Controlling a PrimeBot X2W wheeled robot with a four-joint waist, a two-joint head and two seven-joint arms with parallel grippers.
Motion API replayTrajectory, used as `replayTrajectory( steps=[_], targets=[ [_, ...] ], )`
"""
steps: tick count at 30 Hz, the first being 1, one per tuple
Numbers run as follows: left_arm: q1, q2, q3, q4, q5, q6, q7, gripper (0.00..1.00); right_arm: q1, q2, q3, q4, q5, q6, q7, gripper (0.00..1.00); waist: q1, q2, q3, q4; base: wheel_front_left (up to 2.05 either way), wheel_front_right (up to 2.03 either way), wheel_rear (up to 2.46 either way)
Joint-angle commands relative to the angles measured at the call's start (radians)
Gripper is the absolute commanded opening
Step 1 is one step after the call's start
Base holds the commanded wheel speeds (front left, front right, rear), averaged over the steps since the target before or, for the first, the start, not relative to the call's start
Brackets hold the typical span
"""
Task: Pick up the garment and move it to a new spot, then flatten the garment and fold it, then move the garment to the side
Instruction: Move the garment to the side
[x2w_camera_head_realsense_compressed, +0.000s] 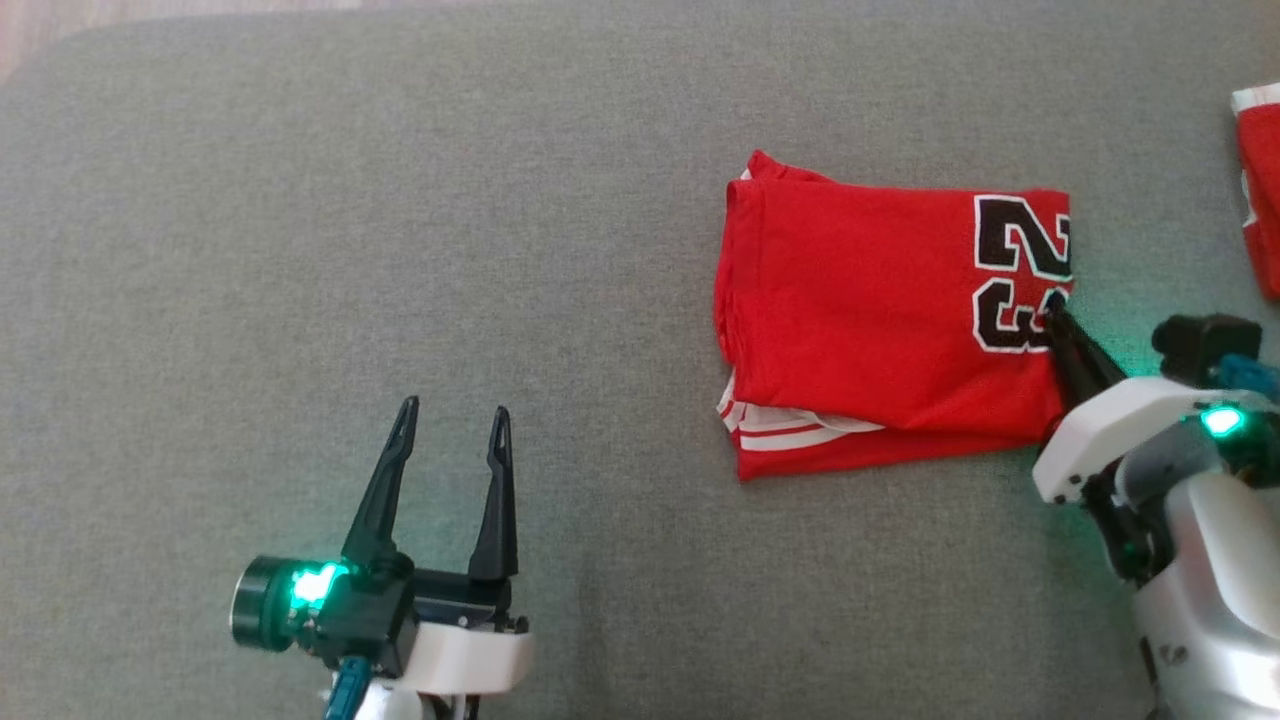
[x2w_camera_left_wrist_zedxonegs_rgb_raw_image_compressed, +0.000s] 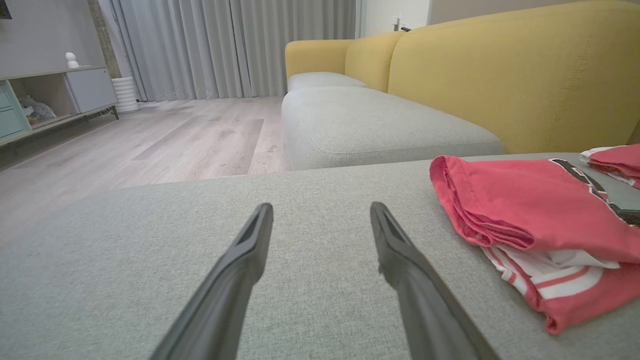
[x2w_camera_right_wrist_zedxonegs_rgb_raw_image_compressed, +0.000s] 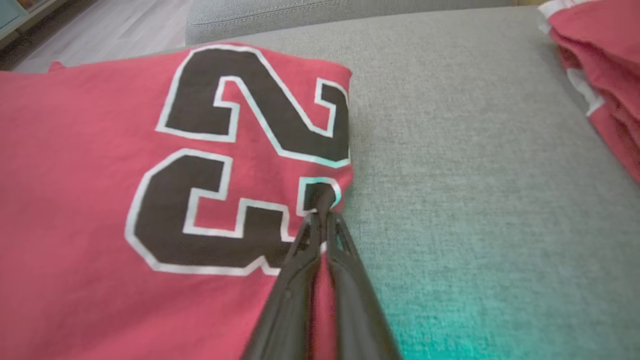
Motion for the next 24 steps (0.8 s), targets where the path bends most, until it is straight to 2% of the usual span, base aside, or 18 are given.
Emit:
replayTrajectory(
  steps=[1, 12, 24],
  targets=[
    [-0.029, -0.005, 0.026, -0.031, -0.003, 0.011, -0.005, 1.0, -0.033, -0.036, 0.019, -0.026, 0.003, -0.001, -0.013, 0.0, -0.0001, 0.0, 0.01, -0.008, 0.0, 0.0, 0.0],
    [-0.063, -0.005, 0.024, -0.041, -0.01, 0.015, -0.005, 1.0, -0.143, -0.158, -0.035, -0.184, -0.027, -0.001, 0.029, 0.0, -0.0001, 0.0, 0.089, -0.072, 0.0, 0.0, 0.0],
    [-0.136, -0.005, 0.037, -0.038, 0.01, 0.007, -0.005, 1.0, -0.218, -0.268, -0.223, -0.429, -0.085, -0.001, 0.174, 0.0, -0.0001, 0.0, 0.191, -0.142, 0.0, 0.0, 0.0]
  ],
)
